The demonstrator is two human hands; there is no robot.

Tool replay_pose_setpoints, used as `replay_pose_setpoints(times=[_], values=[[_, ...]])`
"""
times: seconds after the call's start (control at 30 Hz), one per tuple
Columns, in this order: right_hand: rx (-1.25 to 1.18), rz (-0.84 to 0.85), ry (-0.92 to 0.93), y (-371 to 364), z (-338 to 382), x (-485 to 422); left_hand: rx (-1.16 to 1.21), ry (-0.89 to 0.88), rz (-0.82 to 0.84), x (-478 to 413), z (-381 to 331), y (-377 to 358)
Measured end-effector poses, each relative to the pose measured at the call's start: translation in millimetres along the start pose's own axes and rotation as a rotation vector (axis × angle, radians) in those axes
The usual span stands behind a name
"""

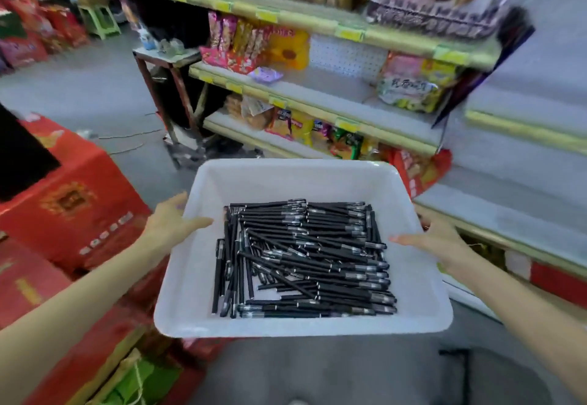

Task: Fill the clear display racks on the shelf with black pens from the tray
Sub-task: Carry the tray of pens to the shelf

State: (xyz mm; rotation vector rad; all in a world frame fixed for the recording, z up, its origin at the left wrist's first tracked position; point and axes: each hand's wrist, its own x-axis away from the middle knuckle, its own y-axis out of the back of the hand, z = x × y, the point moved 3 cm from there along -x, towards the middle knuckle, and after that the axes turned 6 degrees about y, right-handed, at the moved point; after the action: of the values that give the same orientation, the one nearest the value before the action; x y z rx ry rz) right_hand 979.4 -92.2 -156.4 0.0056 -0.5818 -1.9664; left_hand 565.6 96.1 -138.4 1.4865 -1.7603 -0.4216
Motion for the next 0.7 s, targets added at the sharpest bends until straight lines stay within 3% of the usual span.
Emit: replay_pose_setpoints(times=[0.3,0.7], values=[[0.004,-0.245,-0.141,73.0,-52.6,16.6,-0.156,-0.087,0.302,-47.1,-79.5,-93.8],[-0.034,-0.592,-0.312,133.5,-95.9,67.5,-0.23,-0.429,0.595,-71.6,-189.4,-201.6]])
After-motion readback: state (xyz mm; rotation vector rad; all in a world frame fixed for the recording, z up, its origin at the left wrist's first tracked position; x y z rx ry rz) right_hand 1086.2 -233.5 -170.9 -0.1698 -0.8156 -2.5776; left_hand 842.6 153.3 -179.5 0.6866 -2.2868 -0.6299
